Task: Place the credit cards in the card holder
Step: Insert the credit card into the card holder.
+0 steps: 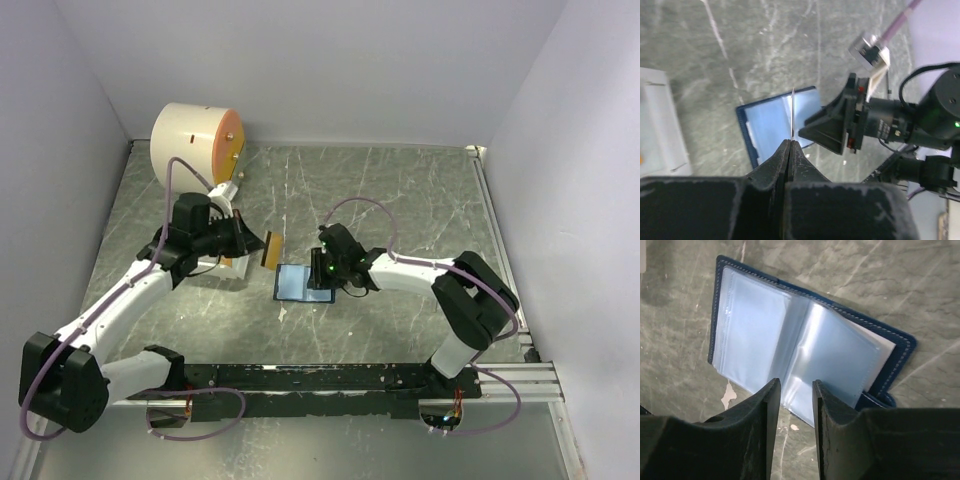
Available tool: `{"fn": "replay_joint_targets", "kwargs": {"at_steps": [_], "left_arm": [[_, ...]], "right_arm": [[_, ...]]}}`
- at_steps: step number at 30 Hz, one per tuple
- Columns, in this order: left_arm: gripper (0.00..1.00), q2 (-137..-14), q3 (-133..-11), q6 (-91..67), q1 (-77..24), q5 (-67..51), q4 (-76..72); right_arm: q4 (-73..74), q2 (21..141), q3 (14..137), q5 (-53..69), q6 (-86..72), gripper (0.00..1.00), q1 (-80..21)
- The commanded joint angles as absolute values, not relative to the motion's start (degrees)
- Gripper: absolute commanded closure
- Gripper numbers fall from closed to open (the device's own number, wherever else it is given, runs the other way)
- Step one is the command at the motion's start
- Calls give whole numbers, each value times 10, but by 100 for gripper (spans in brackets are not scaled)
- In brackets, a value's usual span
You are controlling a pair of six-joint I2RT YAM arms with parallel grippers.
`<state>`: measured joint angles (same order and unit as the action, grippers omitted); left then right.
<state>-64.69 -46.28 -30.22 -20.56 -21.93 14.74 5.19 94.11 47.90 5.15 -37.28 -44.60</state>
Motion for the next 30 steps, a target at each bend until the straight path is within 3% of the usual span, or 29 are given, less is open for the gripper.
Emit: {"fn": "replay_joint_targets", "kwargs": {"at_steps": [1,17,30], "left_arm": [[93,-655,-438,-369,-248,-237,58],[93,-819,-396,-459,-345,-190,-84],[93,-908,-399,-463,-369,-126,-65]], "right_arm": [[71,923,481,50,-374,69,-421],[84,910,456,1,-361,77,-403],[67,910,429,-1,-365,78,-403]]}}
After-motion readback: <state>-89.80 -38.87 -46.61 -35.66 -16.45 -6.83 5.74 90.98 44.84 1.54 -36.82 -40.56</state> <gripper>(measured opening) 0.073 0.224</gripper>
